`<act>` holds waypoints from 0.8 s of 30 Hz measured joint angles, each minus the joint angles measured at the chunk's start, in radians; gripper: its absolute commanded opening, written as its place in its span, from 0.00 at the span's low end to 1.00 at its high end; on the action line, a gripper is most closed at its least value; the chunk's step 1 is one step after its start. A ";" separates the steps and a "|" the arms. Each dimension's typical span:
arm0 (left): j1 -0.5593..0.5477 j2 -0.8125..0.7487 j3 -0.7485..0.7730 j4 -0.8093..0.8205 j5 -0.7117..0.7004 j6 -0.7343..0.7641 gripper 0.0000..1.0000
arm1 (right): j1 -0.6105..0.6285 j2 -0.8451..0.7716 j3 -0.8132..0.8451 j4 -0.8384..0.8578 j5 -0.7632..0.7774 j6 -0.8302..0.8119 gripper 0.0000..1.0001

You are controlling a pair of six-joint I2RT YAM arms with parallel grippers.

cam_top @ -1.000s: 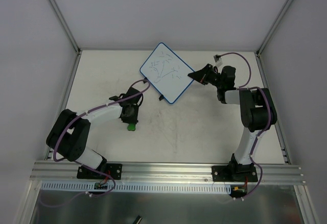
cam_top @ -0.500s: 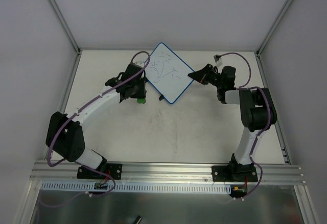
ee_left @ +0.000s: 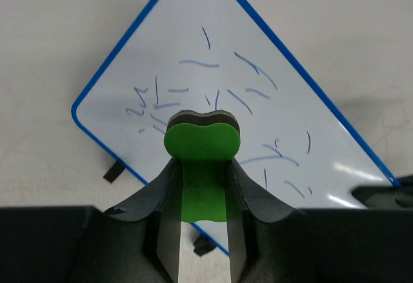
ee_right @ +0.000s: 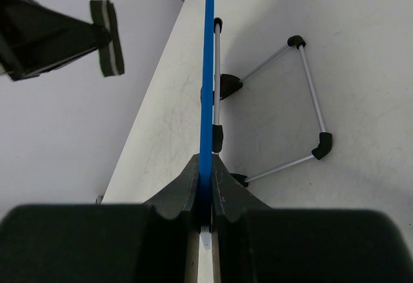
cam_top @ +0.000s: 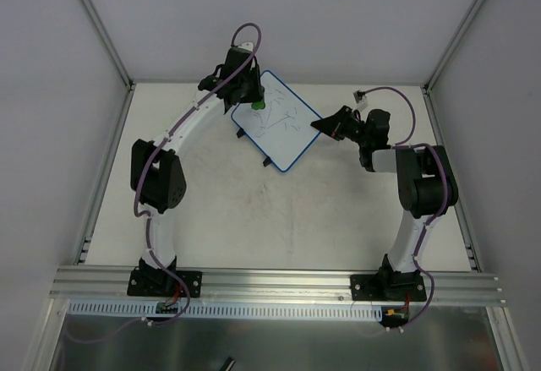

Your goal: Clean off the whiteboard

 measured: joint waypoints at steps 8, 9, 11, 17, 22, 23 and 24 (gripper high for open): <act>0.067 0.204 0.162 0.033 0.027 -0.029 0.00 | 0.000 0.000 0.000 0.000 0.000 0.000 0.00; 0.069 0.213 0.164 0.040 0.031 -0.029 0.00 | 0.000 0.000 0.000 0.000 0.000 0.000 0.00; 0.074 0.233 0.167 0.058 0.041 -0.029 0.00 | 0.000 0.000 0.000 0.000 0.000 0.000 0.00; 0.076 0.263 0.172 0.111 0.076 -0.029 0.00 | 0.000 0.000 0.000 0.000 -0.001 -0.002 0.00; 0.076 0.298 0.207 0.152 0.097 -0.033 0.00 | 0.000 0.000 0.000 0.001 -0.002 -0.004 0.00; 0.076 0.307 0.214 0.159 0.104 -0.034 0.00 | 0.000 0.000 0.000 0.001 -0.002 -0.004 0.00; 0.076 0.316 0.220 0.162 0.110 -0.035 0.00 | 0.000 0.000 0.000 0.001 -0.002 -0.004 0.00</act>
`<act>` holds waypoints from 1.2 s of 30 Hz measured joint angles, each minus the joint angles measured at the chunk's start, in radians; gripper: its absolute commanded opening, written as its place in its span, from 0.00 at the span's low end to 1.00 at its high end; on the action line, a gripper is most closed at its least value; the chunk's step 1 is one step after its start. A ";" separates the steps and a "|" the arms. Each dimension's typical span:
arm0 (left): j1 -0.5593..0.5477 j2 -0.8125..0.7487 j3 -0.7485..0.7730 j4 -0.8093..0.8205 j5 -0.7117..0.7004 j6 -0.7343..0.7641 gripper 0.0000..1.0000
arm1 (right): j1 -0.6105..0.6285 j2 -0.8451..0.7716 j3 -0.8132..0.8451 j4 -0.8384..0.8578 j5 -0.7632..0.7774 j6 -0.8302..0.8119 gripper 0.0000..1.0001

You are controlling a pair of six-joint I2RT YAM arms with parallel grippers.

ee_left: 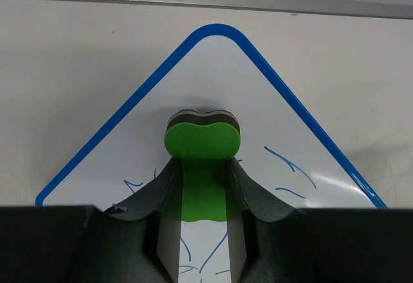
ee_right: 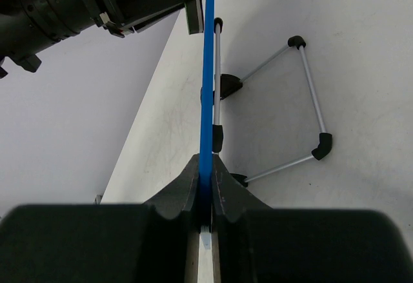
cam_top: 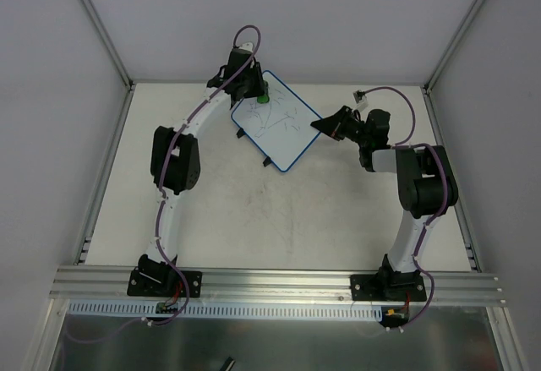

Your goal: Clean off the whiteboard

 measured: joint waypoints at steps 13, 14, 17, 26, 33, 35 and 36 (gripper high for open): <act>0.021 0.041 0.022 0.020 0.031 -0.017 0.00 | 0.002 0.000 0.000 0.000 0.000 0.000 0.00; 0.026 0.041 0.022 0.020 0.031 -0.017 0.00 | 0.002 0.000 0.000 0.000 0.001 0.000 0.00; 0.026 0.041 0.022 0.020 0.032 -0.017 0.00 | 0.002 -0.003 -0.005 0.002 0.002 -0.001 0.00; 0.032 0.053 0.032 0.031 0.111 -0.014 0.02 | 0.004 -0.020 -0.025 0.003 0.011 -0.008 0.00; 0.046 0.071 0.055 0.041 0.208 0.018 0.02 | 0.004 -0.020 -0.025 0.002 0.011 -0.008 0.00; 0.044 0.072 0.059 0.040 0.226 0.036 0.01 | 0.004 -0.020 -0.025 0.002 0.011 -0.008 0.00; 0.042 0.072 0.061 0.041 0.235 0.047 0.01 | 0.004 -0.020 -0.025 0.002 0.011 -0.008 0.00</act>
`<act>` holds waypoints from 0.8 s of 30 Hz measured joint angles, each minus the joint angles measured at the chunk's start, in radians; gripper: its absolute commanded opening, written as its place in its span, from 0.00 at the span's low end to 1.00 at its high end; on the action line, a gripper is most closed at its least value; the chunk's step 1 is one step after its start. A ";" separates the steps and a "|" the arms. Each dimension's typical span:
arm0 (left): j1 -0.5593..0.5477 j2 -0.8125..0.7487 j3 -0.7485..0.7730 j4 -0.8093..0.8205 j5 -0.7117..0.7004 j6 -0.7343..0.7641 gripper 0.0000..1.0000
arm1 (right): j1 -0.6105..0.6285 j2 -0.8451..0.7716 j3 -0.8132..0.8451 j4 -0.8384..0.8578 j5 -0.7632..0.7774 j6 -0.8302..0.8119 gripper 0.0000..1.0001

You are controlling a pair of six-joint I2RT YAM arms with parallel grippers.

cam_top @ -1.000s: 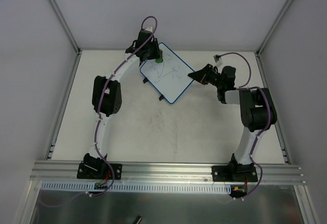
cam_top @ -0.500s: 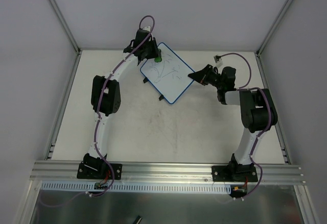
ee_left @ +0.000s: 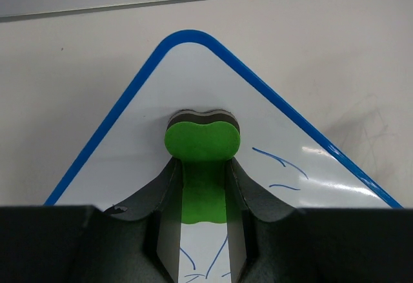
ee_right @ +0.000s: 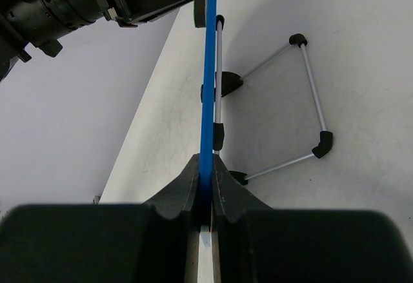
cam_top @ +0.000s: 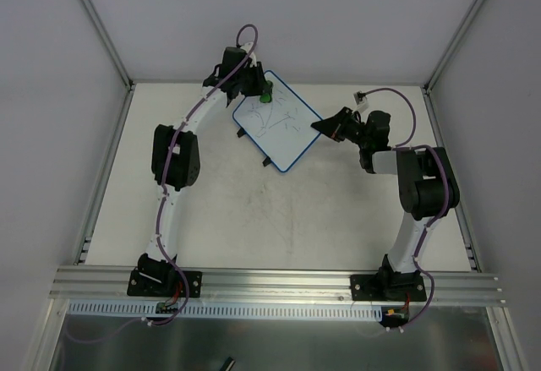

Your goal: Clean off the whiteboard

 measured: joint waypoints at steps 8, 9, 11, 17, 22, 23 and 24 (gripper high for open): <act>-0.045 0.000 0.006 0.010 0.018 0.131 0.01 | 0.000 0.000 0.000 -0.003 0.001 0.004 0.00; -0.049 -0.001 0.006 0.012 0.018 0.147 0.01 | 0.000 0.000 0.000 -0.005 0.002 0.005 0.00; -0.058 -0.004 0.005 0.014 0.009 0.179 0.01 | -0.001 0.000 0.000 -0.006 0.002 0.006 0.00; -0.119 -0.029 -0.009 0.018 -0.046 0.259 0.00 | -0.001 0.000 0.000 -0.007 0.002 0.007 0.00; -0.171 -0.048 -0.019 0.026 -0.050 0.282 0.00 | -0.001 0.000 0.000 -0.008 0.001 0.007 0.00; -0.177 -0.053 -0.025 0.027 -0.052 0.288 0.00 | -0.001 0.000 0.000 -0.008 0.001 0.007 0.00; -0.180 -0.056 -0.030 0.030 -0.057 0.290 0.00 | -0.001 0.000 0.000 -0.008 0.001 0.007 0.00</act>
